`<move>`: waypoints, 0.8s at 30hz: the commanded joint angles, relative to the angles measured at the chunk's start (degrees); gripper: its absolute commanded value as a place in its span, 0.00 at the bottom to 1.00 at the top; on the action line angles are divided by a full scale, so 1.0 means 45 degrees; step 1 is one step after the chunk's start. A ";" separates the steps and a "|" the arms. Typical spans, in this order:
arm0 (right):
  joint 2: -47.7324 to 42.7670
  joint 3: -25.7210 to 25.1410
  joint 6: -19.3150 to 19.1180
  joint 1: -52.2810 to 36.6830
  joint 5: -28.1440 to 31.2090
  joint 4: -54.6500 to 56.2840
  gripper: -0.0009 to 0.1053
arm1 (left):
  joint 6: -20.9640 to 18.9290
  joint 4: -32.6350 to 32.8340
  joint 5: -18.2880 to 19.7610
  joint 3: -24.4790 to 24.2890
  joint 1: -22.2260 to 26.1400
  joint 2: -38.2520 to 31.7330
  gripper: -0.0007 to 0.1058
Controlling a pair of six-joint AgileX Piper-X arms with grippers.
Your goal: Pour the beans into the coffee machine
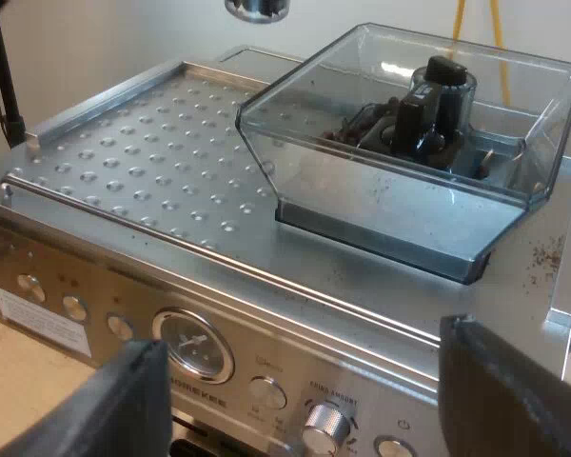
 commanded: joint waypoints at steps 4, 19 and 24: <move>-0.0067 -0.0162 -0.0097 0.0004 0.0068 -0.0073 0.59 | 0.0100 -0.0113 -0.0038 -0.0311 -0.0082 0.0280 0.32; -0.0067 -0.0162 -0.0097 0.0004 0.0068 -0.0073 0.59 | 0.3553 0.0112 -0.1887 -0.0311 -0.0829 0.0280 0.32; -0.0067 -0.0162 -0.0097 0.0004 0.0068 -0.0073 0.59 | 0.4923 0.0231 -0.3324 -0.0311 -0.1334 0.0329 0.32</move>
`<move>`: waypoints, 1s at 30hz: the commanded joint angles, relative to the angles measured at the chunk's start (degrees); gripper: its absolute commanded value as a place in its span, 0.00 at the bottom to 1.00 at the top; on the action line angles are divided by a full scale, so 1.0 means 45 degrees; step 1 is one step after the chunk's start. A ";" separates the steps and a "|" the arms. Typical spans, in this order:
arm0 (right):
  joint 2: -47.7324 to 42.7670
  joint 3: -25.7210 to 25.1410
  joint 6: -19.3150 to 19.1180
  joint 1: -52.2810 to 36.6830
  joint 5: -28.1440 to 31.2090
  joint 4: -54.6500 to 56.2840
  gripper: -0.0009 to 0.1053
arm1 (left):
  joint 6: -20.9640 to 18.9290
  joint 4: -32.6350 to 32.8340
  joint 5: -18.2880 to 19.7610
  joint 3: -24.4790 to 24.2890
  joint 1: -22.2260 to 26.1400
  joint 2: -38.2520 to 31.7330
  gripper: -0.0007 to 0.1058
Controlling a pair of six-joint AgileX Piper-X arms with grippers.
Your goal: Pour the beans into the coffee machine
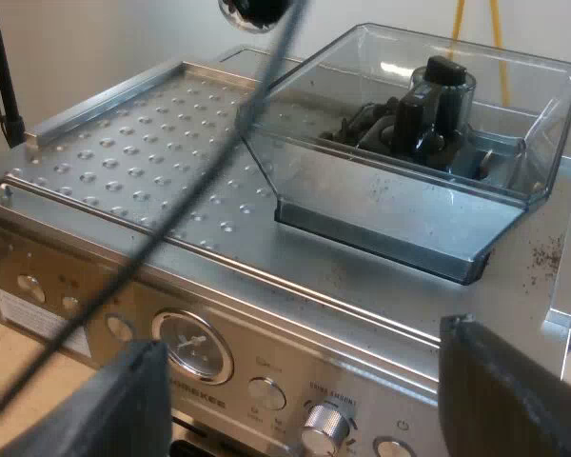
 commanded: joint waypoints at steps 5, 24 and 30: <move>-0.0067 -0.0162 -0.0097 0.0004 0.0068 -0.0073 0.59 | 0.0940 -0.0080 -0.0942 -0.0081 -0.0185 -0.0034 0.32; -0.0067 -0.0162 -0.0097 0.0004 0.0068 -0.0073 0.59 | 0.5515 -0.0571 -0.1237 -0.0081 -0.0185 -0.0034 0.32; -0.0067 -0.0162 -0.0097 0.0004 0.0068 -0.0101 0.59 | 0.6212 -0.0653 -0.1237 -0.0081 -0.0185 -0.0034 0.32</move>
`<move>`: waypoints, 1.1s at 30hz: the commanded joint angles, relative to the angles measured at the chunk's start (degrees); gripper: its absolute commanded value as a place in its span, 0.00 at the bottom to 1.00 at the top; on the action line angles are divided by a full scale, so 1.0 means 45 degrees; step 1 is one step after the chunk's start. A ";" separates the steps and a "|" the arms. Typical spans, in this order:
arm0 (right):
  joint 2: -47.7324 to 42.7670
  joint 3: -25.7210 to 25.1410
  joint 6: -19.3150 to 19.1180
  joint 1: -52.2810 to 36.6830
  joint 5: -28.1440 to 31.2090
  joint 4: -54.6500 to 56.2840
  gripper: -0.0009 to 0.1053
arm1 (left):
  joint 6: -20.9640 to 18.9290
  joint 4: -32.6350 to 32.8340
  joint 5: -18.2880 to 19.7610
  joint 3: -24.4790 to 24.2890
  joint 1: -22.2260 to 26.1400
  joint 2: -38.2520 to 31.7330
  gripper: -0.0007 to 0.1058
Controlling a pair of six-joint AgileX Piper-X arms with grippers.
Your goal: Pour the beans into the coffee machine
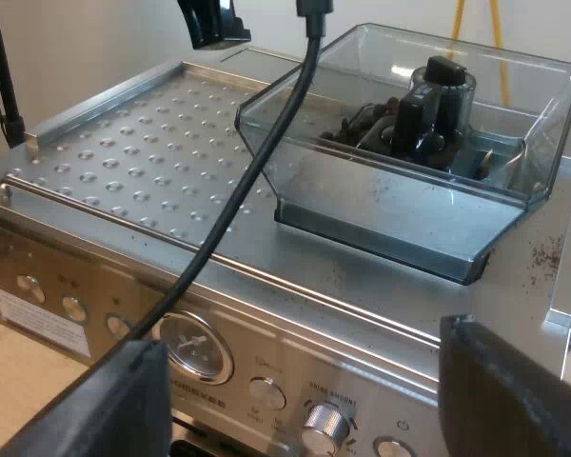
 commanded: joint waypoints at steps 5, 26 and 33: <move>-0.0067 -0.0162 -0.0097 0.0004 0.0068 -0.0644 0.59 | 0.0482 -0.0330 0.0106 -0.0081 -0.0027 -0.0034 0.32; 0.0798 -0.3258 -0.0434 0.0004 0.0713 0.1235 0.59 | 0.1941 -0.0330 0.0484 -0.0081 -0.0027 -0.0034 0.32; 0.1099 -0.3816 -0.0524 -0.0292 0.0713 0.1235 0.59 | 0.2154 -0.0330 0.0930 -0.0081 -0.0218 -0.0001 0.32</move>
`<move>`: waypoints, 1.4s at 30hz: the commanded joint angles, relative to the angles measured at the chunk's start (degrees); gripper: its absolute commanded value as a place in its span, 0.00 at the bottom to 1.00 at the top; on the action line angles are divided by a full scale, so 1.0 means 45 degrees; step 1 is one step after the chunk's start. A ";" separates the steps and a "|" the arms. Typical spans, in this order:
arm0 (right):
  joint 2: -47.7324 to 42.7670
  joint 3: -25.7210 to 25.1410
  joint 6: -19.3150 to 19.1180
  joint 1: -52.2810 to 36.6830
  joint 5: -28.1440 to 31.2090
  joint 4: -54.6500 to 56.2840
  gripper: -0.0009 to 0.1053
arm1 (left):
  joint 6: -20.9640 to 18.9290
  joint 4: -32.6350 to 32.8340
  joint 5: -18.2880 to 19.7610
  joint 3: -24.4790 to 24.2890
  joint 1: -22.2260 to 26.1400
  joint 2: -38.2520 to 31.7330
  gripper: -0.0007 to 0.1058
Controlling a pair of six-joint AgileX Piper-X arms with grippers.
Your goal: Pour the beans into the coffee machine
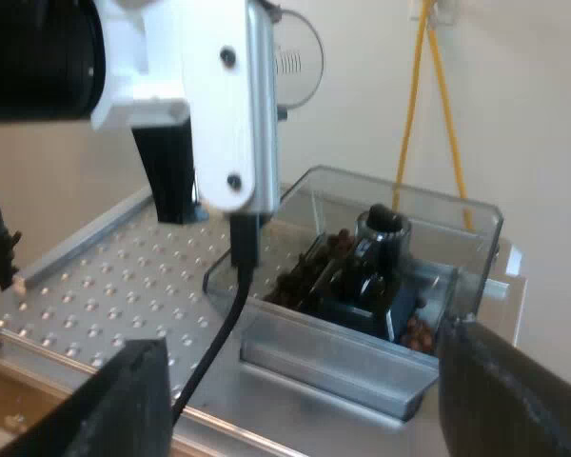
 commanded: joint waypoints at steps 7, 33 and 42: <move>0.0443 -0.1090 -0.0441 -0.0367 -0.0014 -0.0020 0.59 | 0.1174 -0.0156 0.0199 -0.0081 -0.0377 0.0123 0.32; 0.0491 -0.1152 -0.0542 -0.0367 -0.0014 0.0369 0.59 | 0.5944 -0.0156 0.0743 -0.0081 -0.0364 0.0209 0.32; 0.0491 -0.1152 -0.0542 -0.0367 -0.0014 0.0540 0.59 | 0.8181 -0.0156 0.1213 -0.0081 -0.0364 0.0209 0.32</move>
